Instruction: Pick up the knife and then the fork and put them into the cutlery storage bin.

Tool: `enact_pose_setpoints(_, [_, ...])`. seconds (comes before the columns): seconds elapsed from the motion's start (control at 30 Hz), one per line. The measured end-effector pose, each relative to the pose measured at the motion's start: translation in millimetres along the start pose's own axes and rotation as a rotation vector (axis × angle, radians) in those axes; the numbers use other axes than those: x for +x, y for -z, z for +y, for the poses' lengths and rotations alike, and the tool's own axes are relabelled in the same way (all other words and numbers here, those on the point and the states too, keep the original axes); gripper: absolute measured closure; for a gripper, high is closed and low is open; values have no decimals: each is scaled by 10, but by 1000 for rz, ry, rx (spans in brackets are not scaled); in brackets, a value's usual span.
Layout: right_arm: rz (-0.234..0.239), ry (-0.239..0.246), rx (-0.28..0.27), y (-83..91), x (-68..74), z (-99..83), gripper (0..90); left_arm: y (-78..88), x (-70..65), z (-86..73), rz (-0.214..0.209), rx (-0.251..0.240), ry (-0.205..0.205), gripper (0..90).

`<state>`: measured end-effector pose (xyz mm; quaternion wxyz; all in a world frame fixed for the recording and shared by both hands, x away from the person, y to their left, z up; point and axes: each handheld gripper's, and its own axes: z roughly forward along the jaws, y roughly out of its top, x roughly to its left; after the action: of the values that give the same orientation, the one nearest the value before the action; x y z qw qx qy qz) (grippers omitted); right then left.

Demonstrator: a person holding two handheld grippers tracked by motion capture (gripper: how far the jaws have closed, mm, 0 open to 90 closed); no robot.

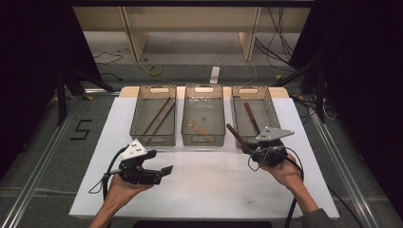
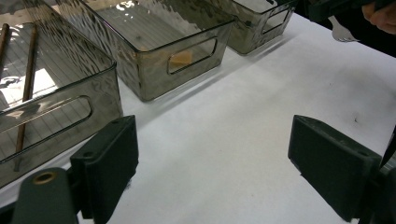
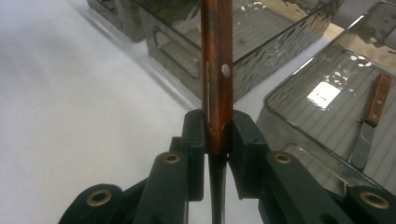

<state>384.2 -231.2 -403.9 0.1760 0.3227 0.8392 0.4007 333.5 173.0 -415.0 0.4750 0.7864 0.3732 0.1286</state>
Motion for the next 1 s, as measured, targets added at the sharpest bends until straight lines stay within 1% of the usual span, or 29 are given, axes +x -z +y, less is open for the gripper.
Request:
enact_pose_setpoints(0.03, [-7, -14, -2, -2, -40, 16, 778, 1, 1, -2, 2, 1, -2, 155])
enact_pose_setpoints(0.17, [-10, -59, -5, -3, -158, 61, 777, 13, 3, -7, 7, -6, 3, 155])
enact_pose_setpoints(0.3, [-27, -81, -4, 5, -250, 124, 777, 15, 9, -8, 13, -11, 5, 155])
enact_pose_setpoints(0.4, [-29, -106, -8, 17, -343, 188, 777, 12, 6, -7, 14, -13, 8, 155])
enact_pose_setpoints(0.5, [-39, -122, -14, 23, -429, 246, 777, 18, 8, -1, 16, -18, 6, 155])
enact_pose_setpoints(0.7, [-64, -153, -6, 5, -582, 359, 777, 25, 15, -2, 22, -26, 9, 155])
enact_pose_setpoints(1.0, [-91, -179, -1, -39, -746, 483, 777, 21, 20, -4, 28, -21, 7, 155])
